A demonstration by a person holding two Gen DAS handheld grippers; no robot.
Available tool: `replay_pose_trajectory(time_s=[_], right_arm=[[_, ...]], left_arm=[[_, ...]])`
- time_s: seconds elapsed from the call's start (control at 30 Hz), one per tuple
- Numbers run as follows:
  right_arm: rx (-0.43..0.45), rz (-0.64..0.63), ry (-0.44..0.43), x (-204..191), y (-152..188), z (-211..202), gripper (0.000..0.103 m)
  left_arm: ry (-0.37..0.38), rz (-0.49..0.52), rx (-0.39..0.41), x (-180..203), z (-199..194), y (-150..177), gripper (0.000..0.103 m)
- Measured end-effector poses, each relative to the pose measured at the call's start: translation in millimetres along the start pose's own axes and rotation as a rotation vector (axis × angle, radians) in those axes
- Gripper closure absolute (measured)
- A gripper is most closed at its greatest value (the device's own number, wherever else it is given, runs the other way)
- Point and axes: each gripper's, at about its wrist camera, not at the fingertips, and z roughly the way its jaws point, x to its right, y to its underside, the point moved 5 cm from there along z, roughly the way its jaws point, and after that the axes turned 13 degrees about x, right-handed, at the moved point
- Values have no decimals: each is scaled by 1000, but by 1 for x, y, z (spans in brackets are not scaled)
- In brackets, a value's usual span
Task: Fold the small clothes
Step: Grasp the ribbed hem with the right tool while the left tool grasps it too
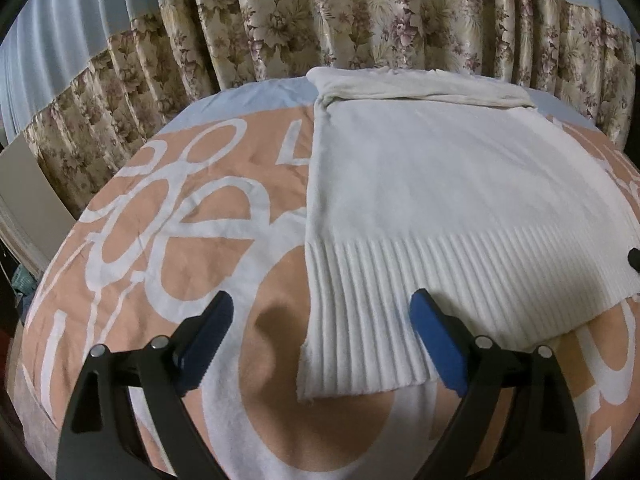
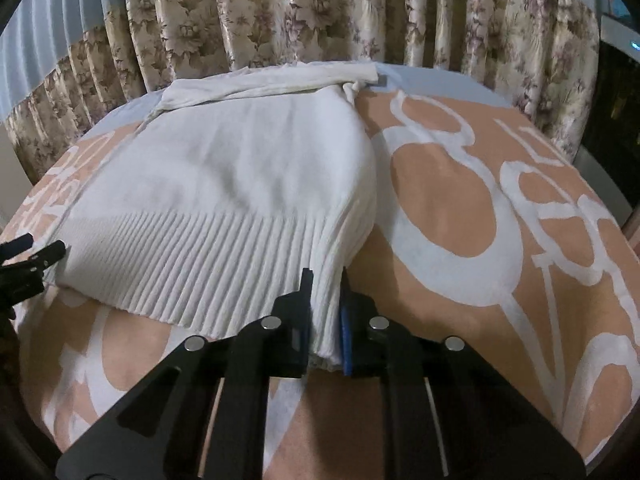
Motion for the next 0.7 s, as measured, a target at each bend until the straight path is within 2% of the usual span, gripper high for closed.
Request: replay_pose_trajectory(time_s=[0.2, 0.3, 0.37, 0.4, 0.43, 0.47, 0.7], right_arm=[[0, -10, 5, -1, 1, 0, 91], [1, -13, 6, -1, 1, 0, 91], [2, -17, 5, -1, 1, 1, 90], [2, -16, 5, -1, 1, 0, 89], [1, -17, 5, -1, 1, 0, 89], [1, -18, 6, -1, 1, 0, 89], [2, -21, 7, -2, 1, 0, 89]], left_arm=[[9, -42, -21, -5, 2, 0, 12], [19, -20, -38, -1, 5, 1, 14], [64, -15, -35, 6, 4, 0, 39], [109, -28, -28, 12, 2, 0, 67], [124, -16, -16, 20, -2, 0, 84], [129, 11, 1, 29, -5, 0, 92], [112, 6, 11, 31, -5, -1, 92]])
